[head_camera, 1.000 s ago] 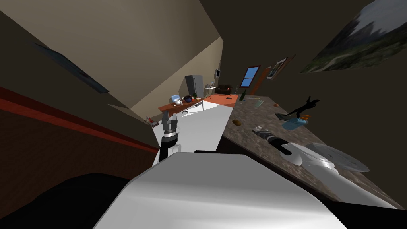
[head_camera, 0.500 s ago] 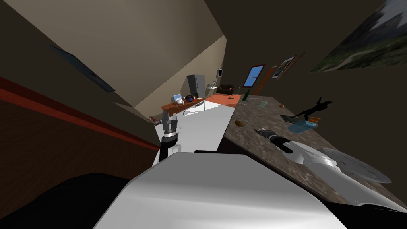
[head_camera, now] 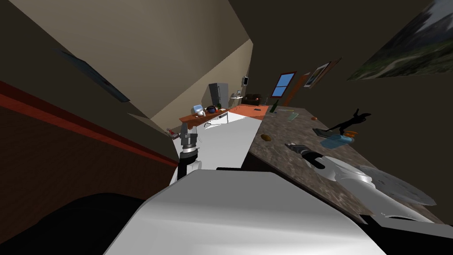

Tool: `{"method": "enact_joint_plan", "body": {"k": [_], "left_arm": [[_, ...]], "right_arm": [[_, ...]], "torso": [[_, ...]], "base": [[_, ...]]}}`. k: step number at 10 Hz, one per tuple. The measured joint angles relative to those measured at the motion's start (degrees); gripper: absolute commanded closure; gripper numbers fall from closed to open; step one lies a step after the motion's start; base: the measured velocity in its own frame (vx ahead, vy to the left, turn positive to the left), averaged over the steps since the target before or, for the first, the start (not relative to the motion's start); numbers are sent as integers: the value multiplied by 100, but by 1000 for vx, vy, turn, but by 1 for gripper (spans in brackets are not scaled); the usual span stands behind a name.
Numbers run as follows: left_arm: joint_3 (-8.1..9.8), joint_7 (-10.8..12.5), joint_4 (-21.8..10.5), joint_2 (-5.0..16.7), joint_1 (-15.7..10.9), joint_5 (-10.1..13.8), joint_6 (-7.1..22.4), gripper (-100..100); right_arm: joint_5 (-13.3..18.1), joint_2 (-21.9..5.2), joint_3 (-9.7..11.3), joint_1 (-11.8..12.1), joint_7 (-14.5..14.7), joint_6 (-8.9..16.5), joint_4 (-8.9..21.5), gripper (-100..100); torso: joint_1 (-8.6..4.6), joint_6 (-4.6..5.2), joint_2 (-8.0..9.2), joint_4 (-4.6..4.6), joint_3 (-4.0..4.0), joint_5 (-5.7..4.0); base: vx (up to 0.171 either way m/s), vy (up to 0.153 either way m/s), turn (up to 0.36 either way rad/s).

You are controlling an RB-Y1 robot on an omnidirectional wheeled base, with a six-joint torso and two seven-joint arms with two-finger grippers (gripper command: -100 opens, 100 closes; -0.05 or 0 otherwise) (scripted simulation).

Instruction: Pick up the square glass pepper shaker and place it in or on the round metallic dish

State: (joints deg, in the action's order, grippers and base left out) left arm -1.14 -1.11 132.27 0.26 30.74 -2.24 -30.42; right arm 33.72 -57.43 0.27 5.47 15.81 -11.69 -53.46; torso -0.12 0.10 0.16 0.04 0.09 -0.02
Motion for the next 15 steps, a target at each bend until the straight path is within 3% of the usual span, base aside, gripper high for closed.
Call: {"method": "enact_joint_plan", "body": {"k": [1, 3, 11, 12, 15], "left_arm": [[0, 0, 0, 0, 0, 0, 0, 0], [0, 0, 0, 0, 0, 0, 0, 0], [0, 0, 0, 0, 0, 0, 0, 0], [0, 0, 0, 0, 0, 0, 0, 0], [0, 0, 0, 0, 0, 0, 0, 0]], "right_arm": [[1, 0, 2, -9, -2, 2, 13, -100], [62, 50, 1, -251, 22, 1, 293, -100], [72, 59, -10, -299, 33, -21, 410, -100], [72, 58, -10, -298, 33, -21, 410, 100], [67, 63, -12, -300, 24, -25, 409, 100]], "torso": [[-3, -1, 1, 0, 1, -1], [3, 2, -3, -1, -2, 0], [3, 4, -3, -1, -2, 1], [5, 2, -4, -1, -3, 1], [10, 2, -7, -3, -5, 5]], "base": [[-22, -31, 102], [-10, -13, 4], [-1, -2, 8], [0, 0, 0], [0, 0, 0]]}}
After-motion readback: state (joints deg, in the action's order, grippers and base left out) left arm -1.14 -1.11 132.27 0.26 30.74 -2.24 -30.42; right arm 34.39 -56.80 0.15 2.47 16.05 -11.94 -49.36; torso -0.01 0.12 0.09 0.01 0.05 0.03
